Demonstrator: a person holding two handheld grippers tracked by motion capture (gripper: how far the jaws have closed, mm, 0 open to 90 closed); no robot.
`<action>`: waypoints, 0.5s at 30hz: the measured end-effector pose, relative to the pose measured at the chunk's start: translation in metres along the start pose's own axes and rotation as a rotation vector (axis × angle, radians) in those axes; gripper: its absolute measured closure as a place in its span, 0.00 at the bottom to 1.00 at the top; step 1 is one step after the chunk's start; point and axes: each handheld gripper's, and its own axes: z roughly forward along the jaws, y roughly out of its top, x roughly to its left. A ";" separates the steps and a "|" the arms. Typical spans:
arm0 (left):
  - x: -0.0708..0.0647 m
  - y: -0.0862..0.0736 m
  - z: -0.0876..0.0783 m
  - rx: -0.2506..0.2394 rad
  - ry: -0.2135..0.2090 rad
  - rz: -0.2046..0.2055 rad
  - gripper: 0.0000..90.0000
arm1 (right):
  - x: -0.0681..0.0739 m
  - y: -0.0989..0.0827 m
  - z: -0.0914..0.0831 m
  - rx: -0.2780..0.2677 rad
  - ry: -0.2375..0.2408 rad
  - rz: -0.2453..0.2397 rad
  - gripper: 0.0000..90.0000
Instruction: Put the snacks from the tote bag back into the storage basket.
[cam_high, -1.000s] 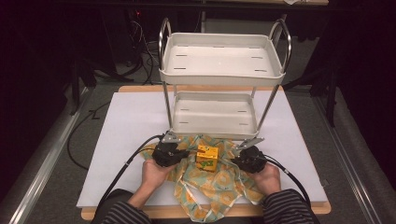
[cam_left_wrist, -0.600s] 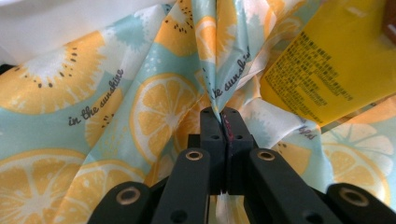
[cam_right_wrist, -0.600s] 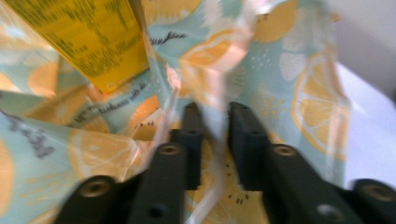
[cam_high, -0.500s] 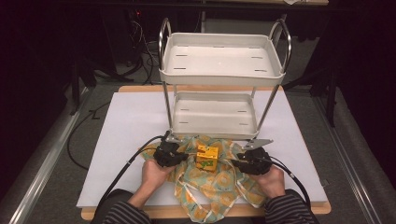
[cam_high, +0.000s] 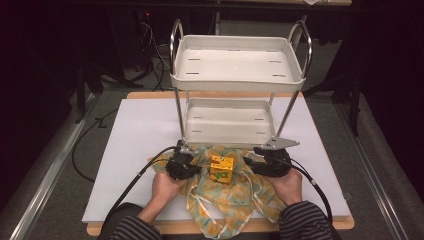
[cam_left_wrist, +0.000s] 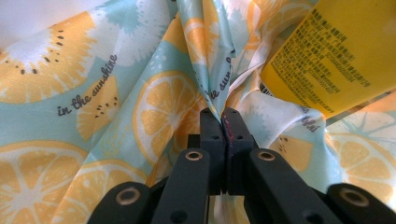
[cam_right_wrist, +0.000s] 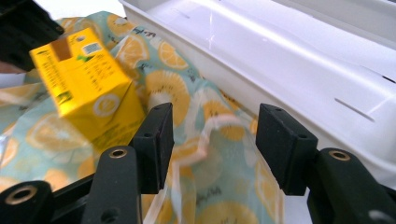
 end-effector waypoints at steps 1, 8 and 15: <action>0.000 0.000 0.001 0.002 0.002 -0.003 0.99 | -0.001 0.001 0.003 0.007 0.003 0.008 0.53; 0.001 -0.002 0.002 0.019 0.008 0.002 0.97 | -0.006 -0.012 0.041 0.119 0.081 0.051 0.82; -0.002 0.006 -0.008 -0.044 -0.045 0.011 0.83 | -0.002 -0.021 0.049 0.200 0.109 0.016 0.97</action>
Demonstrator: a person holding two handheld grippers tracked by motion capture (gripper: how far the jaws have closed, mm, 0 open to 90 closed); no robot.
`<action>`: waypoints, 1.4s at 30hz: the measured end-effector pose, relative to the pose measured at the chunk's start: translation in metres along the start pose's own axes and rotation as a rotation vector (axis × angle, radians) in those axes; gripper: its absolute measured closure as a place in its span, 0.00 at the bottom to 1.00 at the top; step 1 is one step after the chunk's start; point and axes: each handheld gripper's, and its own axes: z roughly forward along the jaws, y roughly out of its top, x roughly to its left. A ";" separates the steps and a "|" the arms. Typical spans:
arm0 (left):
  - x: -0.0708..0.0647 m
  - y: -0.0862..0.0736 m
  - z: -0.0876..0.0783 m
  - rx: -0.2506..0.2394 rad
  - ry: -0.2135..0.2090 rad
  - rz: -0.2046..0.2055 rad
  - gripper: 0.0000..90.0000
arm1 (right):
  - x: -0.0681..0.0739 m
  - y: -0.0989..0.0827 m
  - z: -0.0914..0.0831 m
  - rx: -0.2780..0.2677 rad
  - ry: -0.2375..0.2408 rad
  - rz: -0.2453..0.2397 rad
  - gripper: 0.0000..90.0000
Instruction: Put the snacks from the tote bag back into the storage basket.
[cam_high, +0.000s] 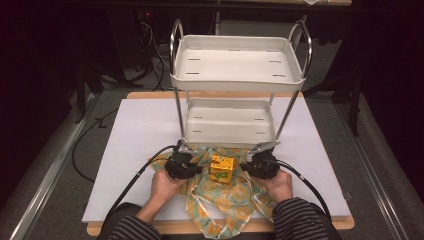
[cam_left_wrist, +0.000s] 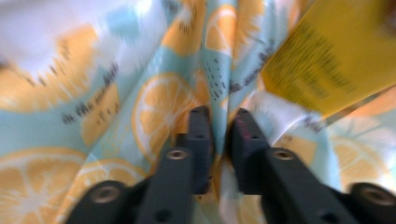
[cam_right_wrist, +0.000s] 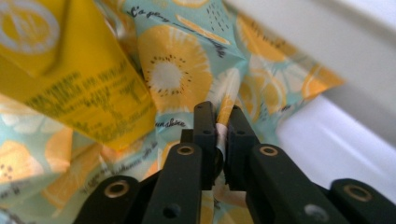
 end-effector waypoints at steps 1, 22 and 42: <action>-0.002 0.002 -0.002 -0.028 -0.013 -0.001 0.77 | 0.000 -0.001 0.001 0.011 -0.001 -0.004 0.98; -0.010 0.012 0.000 -0.120 -0.058 0.049 1.00 | 0.003 -0.004 0.016 0.074 0.020 -0.023 0.98; -0.007 -0.013 0.007 0.031 0.042 0.176 0.94 | 0.011 -0.018 0.008 0.066 -0.053 -0.098 0.82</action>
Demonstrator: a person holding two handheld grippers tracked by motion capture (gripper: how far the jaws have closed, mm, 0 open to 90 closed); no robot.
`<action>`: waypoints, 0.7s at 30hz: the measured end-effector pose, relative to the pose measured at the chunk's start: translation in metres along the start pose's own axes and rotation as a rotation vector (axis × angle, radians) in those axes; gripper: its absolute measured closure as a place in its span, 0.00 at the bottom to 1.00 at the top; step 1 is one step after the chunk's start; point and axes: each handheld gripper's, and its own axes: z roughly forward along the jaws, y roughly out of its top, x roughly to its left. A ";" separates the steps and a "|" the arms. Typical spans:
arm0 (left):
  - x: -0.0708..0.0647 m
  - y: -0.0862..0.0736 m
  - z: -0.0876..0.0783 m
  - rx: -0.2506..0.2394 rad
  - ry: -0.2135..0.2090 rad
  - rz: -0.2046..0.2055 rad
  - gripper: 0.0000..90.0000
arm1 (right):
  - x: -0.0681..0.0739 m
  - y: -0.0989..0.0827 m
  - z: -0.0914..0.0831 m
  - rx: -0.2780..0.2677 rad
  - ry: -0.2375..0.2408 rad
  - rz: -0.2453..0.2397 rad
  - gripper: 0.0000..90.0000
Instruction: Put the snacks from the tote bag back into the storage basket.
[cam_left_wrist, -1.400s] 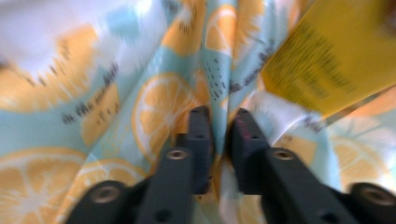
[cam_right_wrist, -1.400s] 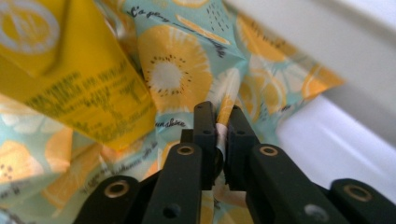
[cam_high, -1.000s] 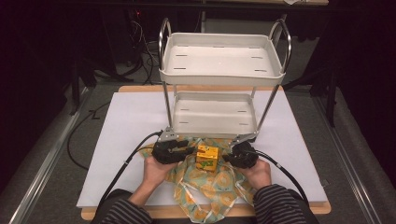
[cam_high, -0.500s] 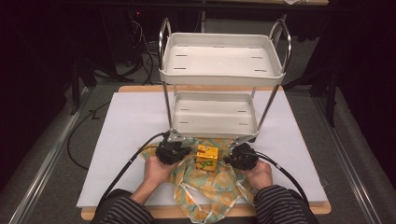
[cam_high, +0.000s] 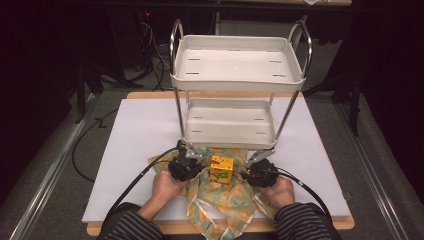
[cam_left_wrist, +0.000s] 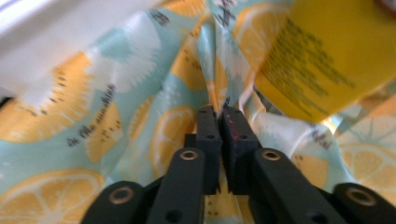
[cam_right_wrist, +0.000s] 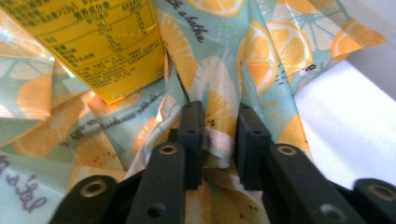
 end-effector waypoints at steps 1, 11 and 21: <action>-0.001 -0.001 0.000 0.002 0.001 0.009 0.93 | -0.001 -0.001 0.000 -0.003 -0.004 -0.011 0.80; 0.001 -0.010 0.005 0.052 0.036 0.029 0.72 | -0.006 -0.002 0.000 -0.012 -0.028 0.032 0.57; 0.004 -0.010 0.007 0.036 0.052 0.029 0.61 | -0.009 0.003 -0.018 -0.094 0.006 0.105 0.50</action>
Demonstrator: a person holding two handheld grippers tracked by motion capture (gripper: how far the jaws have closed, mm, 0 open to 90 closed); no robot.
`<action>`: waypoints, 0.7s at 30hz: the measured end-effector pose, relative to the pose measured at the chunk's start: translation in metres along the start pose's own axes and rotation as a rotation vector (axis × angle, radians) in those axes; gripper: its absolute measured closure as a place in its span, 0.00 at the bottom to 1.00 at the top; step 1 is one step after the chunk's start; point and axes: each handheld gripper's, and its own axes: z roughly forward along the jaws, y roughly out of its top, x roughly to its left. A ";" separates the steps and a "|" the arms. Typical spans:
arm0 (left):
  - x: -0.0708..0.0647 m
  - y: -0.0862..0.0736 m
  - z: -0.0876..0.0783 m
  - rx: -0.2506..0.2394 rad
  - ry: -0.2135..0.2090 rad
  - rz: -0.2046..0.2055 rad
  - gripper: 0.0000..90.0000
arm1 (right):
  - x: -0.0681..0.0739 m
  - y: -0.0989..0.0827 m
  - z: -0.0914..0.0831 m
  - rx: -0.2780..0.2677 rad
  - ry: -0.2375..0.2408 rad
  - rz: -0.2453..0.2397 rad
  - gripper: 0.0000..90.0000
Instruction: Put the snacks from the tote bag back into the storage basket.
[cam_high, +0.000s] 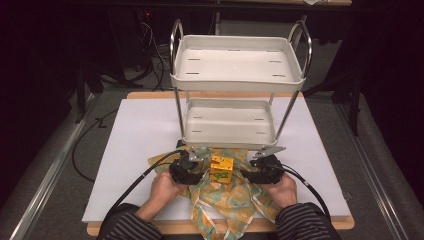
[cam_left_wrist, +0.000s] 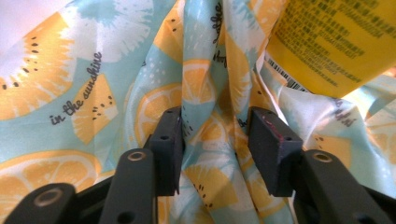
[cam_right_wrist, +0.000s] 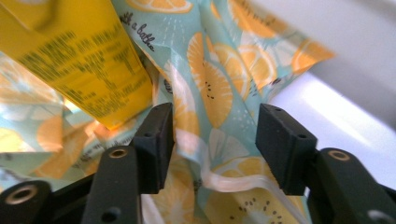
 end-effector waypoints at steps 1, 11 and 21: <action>0.000 0.000 0.000 -0.001 0.001 -0.001 0.61 | -0.001 0.000 -0.002 -0.011 -0.005 -0.005 0.48; 0.002 -0.004 -0.002 -0.042 0.002 -0.026 0.58 | -0.009 0.007 -0.004 -0.038 -0.014 0.039 0.33; 0.003 -0.005 -0.003 -0.051 -0.006 -0.047 0.59 | 0.003 0.001 -0.008 -0.102 -0.009 -0.043 0.30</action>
